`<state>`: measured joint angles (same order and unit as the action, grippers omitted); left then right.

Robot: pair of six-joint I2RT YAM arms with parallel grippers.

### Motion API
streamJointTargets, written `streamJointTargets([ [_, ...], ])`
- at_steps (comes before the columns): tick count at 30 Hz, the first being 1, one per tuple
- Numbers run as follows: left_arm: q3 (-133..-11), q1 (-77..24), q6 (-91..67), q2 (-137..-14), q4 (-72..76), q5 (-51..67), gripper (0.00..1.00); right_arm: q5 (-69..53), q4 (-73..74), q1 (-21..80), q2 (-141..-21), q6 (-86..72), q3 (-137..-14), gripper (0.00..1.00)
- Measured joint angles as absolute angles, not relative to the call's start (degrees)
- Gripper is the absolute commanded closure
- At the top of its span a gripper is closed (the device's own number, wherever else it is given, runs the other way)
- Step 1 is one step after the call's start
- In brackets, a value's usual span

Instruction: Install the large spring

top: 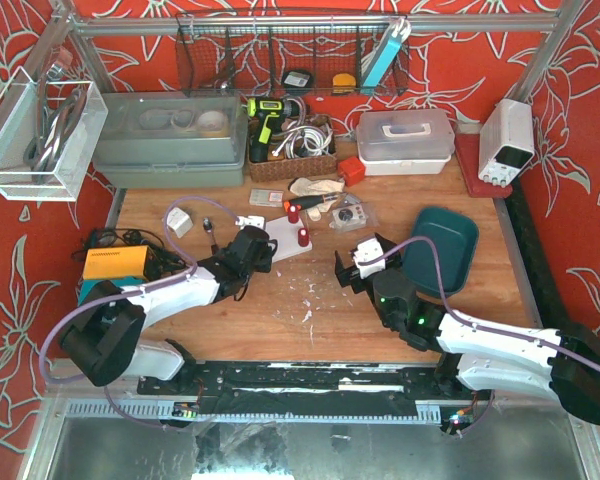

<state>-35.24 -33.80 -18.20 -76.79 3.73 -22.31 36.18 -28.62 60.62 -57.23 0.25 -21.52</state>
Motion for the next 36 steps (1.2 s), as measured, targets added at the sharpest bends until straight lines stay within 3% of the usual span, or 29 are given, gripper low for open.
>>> streamJointTargets([
  [6, -35.24, -33.74, -18.22, -76.88, 3.92, -22.13, 0.57, 36.16, -28.62, 60.12, -57.32, -0.38, -21.52, 0.01],
  [8, -35.24, -33.74, -18.22, -76.86, 3.97, -21.98, 0.48, 36.18, -28.58, 59.94, -57.34, -0.67, -21.52, 0.01],
  [13, -35.35, -33.74, -18.44, -75.50, 3.79, -21.82, 0.40, 36.23, -28.38, 59.24, -57.34, -1.37, -21.52, 0.01],
  [17, -36.23, -33.71, -18.55, -72.25, 4.08, -21.67, 0.21, 37.93, -26.63, 58.26, -57.19, -2.81, -21.76, 0.01],
  [18, -36.45, -33.69, -18.55, -71.05, 4.91, -21.45, 0.05, 38.98, -24.93, 57.56, -57.04, -3.53, -22.31, 0.01],
  [19, -36.47, -33.69, -18.26, -69.80, 5.78, -21.19, 0.01, 40.03, -23.27, 56.66, -56.86, -4.12, -23.05, 0.01],
  [26, -33.15, -33.69, -12.12, -61.63, 22.79, -20.53, 0.00, 46.68, -19.94, 42.39, -53.60, -7.62, -27.18, 0.01],
  [36, -18.37, -29.21, 6.81, -66.94, 43.42, -26.92, 0.00, 45.87, -24.77, 26.50, -59.37, -0.16, -26.98, 0.01],
])
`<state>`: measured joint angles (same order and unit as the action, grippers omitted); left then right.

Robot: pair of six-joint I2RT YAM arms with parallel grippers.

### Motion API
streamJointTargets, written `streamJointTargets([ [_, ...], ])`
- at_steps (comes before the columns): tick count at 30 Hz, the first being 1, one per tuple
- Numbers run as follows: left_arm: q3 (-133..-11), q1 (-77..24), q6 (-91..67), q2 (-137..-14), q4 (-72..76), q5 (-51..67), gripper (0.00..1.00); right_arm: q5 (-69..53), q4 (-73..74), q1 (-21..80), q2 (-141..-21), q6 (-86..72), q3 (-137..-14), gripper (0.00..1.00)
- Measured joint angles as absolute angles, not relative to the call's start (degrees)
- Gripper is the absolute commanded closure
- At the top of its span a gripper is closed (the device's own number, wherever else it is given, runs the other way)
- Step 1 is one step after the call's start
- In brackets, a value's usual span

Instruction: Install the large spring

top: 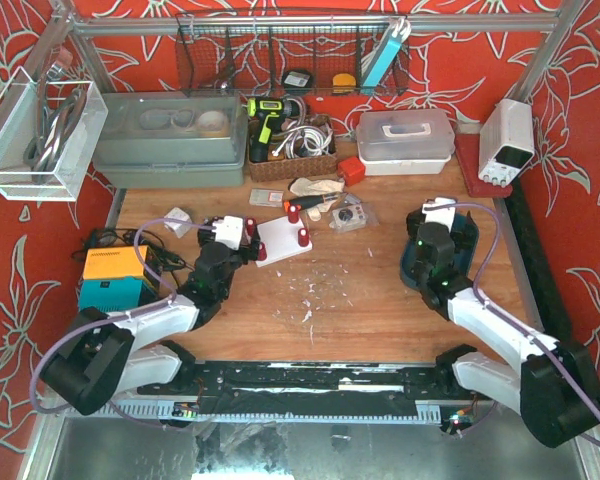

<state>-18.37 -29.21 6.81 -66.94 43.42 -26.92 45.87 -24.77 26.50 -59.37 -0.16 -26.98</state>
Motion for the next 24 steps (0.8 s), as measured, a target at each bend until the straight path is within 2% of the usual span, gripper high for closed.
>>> streamJointTargets([
  [9, -9.04, -15.79, 7.46, -69.19, 52.88, -19.00, 0.00, 35.86, -30.70, 17.80, -66.28, 2.52, -21.32, 0.01],
  [18, -7.75, -14.13, 7.66, -76.42, 62.06, -14.94, 0.00, 26.11, -33.52, 12.95, -68.14, 3.57, -20.71, 0.01],
  [24, -3.40, -13.08, 7.25, -76.51, 69.43, -14.85, 0.00, 21.80, -33.76, 12.36, -67.85, 3.49, -20.62, 0.01],
])
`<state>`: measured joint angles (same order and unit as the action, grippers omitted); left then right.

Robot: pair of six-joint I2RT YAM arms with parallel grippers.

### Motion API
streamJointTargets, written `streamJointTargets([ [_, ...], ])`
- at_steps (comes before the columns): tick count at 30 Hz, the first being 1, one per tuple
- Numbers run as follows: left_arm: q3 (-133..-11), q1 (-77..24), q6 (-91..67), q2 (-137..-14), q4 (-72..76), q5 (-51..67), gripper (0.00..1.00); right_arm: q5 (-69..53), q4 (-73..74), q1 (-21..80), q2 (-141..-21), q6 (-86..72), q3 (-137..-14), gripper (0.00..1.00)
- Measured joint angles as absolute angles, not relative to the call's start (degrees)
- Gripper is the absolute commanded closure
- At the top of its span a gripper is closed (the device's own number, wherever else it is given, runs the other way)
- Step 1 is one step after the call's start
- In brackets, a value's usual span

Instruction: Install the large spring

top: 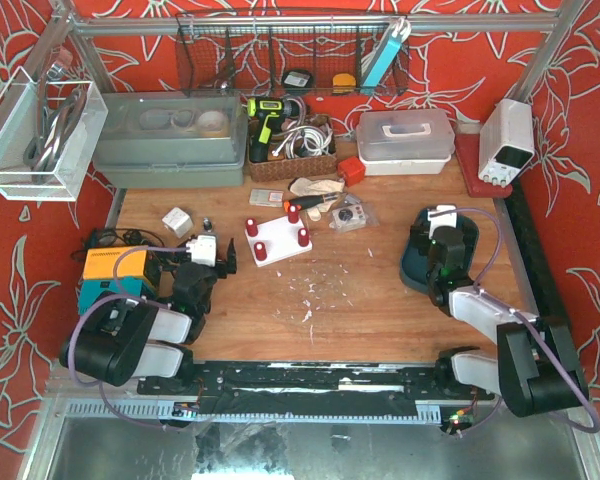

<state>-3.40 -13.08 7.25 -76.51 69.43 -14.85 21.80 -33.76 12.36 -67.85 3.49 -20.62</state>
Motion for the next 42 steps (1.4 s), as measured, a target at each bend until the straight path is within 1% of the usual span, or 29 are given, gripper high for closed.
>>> streamJointTargets([
  [4, -1.26, -12.27, 6.55, -76.97, 72.90, -14.00, 0.00, 21.71, -38.30, 12.27, -70.63, 3.49, -18.04, 0.01],
  [7, -1.54, -10.94, 5.87, -80.20, 76.25, -13.54, 0.00, 20.10, -40.18, 11.33, -73.38, 3.49, -16.93, 0.01],
  [11, -2.55, -10.11, 4.97, -81.19, 75.68, -12.64, 0.00, 17.93, -47.09, 10.13, -78.76, 3.49, -15.88, 0.01],
  [14, -3.55, -9.56, 4.47, -81.19, 74.96, -11.79, 0.00, 17.91, -48.34, 9.93, -81.36, 3.11, -15.53, 0.01],
  [42, -4.19, -8.71, 3.57, -81.19, 73.58, -10.00, 0.00, 17.85, -49.54, 9.23, -81.36, 2.20, -15.57, 0.01],
])
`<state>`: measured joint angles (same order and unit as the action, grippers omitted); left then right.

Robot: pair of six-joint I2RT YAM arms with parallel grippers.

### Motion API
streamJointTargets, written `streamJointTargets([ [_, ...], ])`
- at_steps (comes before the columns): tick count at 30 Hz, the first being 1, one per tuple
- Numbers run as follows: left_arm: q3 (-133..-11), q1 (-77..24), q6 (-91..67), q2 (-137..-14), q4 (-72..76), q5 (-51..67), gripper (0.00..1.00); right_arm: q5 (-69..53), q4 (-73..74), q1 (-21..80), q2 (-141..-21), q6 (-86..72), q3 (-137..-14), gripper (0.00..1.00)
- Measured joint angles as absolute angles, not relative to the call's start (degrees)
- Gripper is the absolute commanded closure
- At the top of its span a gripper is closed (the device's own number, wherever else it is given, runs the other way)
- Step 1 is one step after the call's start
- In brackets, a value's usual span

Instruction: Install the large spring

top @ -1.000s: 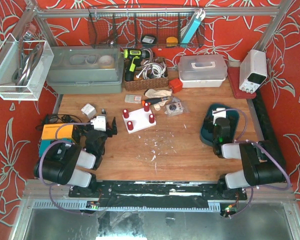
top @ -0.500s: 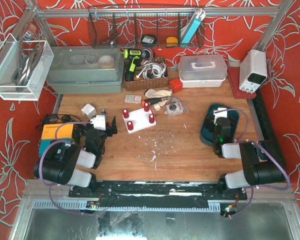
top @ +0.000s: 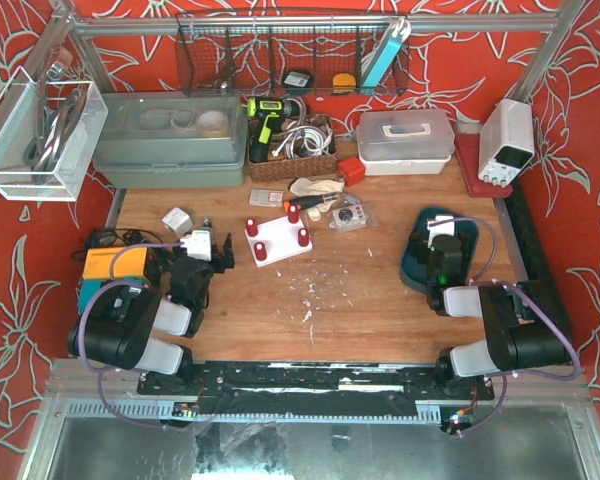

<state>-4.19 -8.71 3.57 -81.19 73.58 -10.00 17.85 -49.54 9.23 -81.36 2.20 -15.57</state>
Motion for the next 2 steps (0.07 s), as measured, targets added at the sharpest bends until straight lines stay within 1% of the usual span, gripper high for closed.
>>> streamJointTargets([
  [2, -4.40, -8.14, 3.46, -81.19, 72.88, -9.43, 0.00, 17.85, -49.54, 9.23, -81.36, 2.20, -15.57, 0.01],
])
